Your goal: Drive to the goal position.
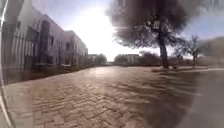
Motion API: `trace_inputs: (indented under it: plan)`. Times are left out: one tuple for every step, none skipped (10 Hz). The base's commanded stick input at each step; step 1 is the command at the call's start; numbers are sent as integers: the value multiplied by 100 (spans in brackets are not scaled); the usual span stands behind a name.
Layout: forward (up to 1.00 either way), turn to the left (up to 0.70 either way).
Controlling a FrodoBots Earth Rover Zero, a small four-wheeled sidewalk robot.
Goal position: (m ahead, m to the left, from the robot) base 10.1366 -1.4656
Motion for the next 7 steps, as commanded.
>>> trace_inputs:
  plan:
    - [100, 0]
    - [100, 0]
    - [100, 0]
    - [100, 0]
    - [100, 0]
    - [100, 0]
    - [100, 0]
